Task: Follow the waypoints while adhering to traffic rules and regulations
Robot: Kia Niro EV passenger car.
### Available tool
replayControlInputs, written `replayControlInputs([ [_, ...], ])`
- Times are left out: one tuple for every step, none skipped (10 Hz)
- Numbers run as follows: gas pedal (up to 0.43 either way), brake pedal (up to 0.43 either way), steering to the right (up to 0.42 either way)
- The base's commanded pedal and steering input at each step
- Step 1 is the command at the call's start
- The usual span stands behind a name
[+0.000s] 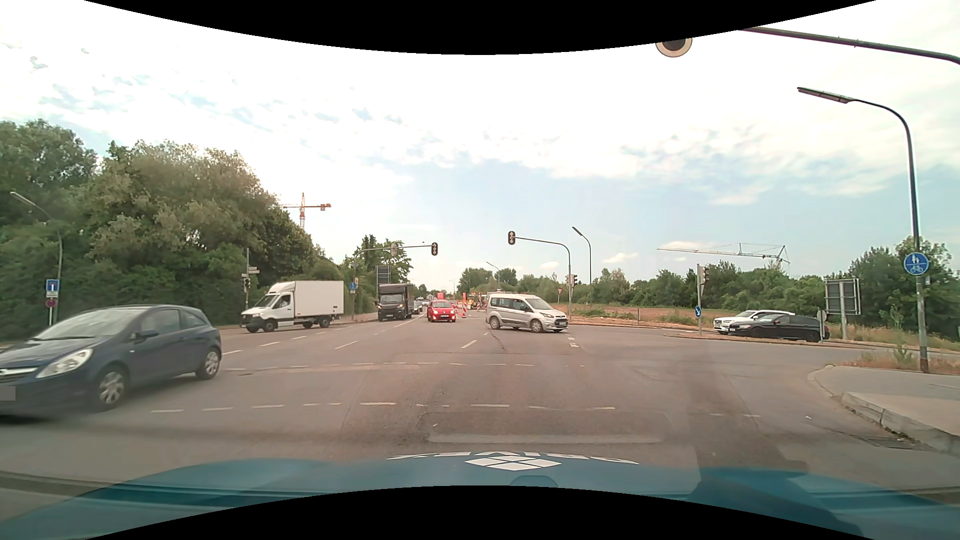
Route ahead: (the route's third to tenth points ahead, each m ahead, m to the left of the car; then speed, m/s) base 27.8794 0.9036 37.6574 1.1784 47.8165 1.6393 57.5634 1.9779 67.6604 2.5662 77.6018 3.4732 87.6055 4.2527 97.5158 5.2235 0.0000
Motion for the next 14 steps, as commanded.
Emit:
replayControlInputs([
  [0.0,0.274,0.011],
  [0.0,0.28,0.011],
  [0.0,0.274,0.011],
  [0.0,0.274,0.011],
  [0.0,0.274,0.011],
  [0.0,0.28,0.011],
  [0.0,0.28,0.011],
  [0.0,0.274,0.011],
  [0.0,0.274,0.011],
  [0.0,0.274,0.011],
  [0.0,0.28,0.011],
  [0.0,0.274,0.011],
  [0.0,0.28,0.011],
  [0.0,0.28,0.011],
])
